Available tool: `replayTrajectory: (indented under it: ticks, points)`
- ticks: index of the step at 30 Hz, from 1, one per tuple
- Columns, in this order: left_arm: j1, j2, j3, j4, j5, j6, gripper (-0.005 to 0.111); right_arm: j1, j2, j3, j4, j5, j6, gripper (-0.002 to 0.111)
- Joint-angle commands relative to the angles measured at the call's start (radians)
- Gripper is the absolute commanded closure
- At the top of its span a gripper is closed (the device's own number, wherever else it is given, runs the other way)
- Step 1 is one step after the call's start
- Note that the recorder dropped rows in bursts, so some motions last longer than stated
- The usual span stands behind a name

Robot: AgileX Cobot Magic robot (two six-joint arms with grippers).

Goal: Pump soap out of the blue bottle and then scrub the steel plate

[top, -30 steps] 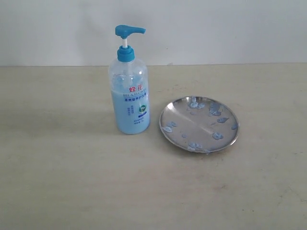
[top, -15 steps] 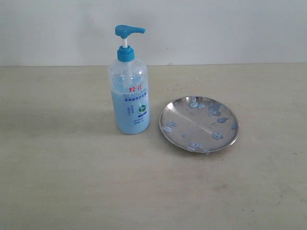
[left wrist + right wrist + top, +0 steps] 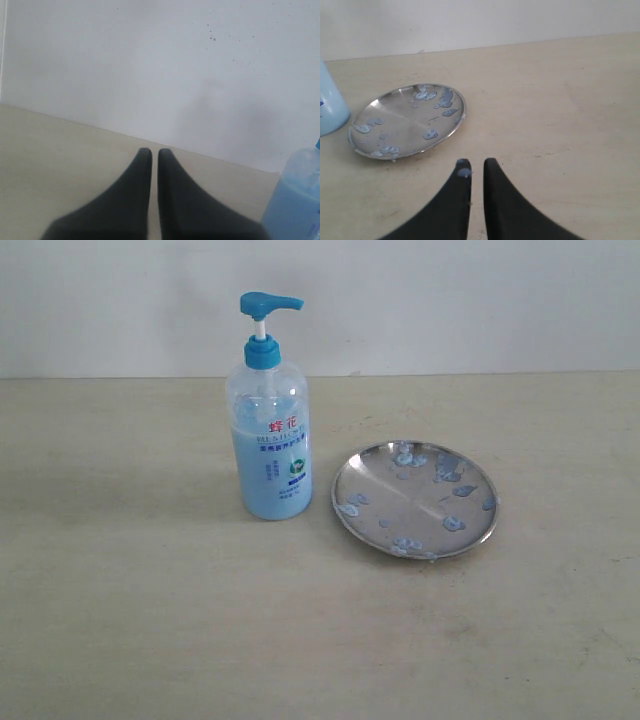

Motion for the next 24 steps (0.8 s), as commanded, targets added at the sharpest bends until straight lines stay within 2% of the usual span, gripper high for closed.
replayTrajectory:
  ticks: [1, 8, 12, 15, 17, 21, 24]
  points:
    - [-0.003, -0.003, 0.003, 0.0, -0.001, -0.008, 0.102, -0.002, -0.004, 0.0, 0.002, -0.011, -0.001, 0.109]
    - [-0.003, -0.003, 0.003, 0.0, -0.003, -0.008, 0.102, -0.002, -0.004, 0.0, 0.002, -0.011, -0.001, 0.109]
    - [-0.003, -0.003, 0.003, 0.0, 0.172, -0.006, 0.102, -0.002, -0.004, 0.0, 0.002, -0.011, -0.001, 0.109]
    - [-0.036, -0.003, 0.003, 0.0, 0.172, 0.014, 0.102, -0.002, -0.004, 0.0, 0.002, -0.011, -0.001, 0.109]
    - [-0.056, -0.003, 0.003, 0.0, 0.123, 0.014, 0.102, -0.002, -0.004, 0.0, 0.002, -0.011, -0.001, 0.109]
    - [-0.087, -0.003, 0.003, -0.004, -0.107, 0.014, 0.102, -0.002, -0.004, 0.0, 0.002, -0.011, -0.001, 0.109]
    - [-0.096, -0.003, 0.003, -0.045, -0.156, 0.064, 0.102, -0.002, -0.004, 0.0, 0.002, -0.011, -0.001, 0.109]
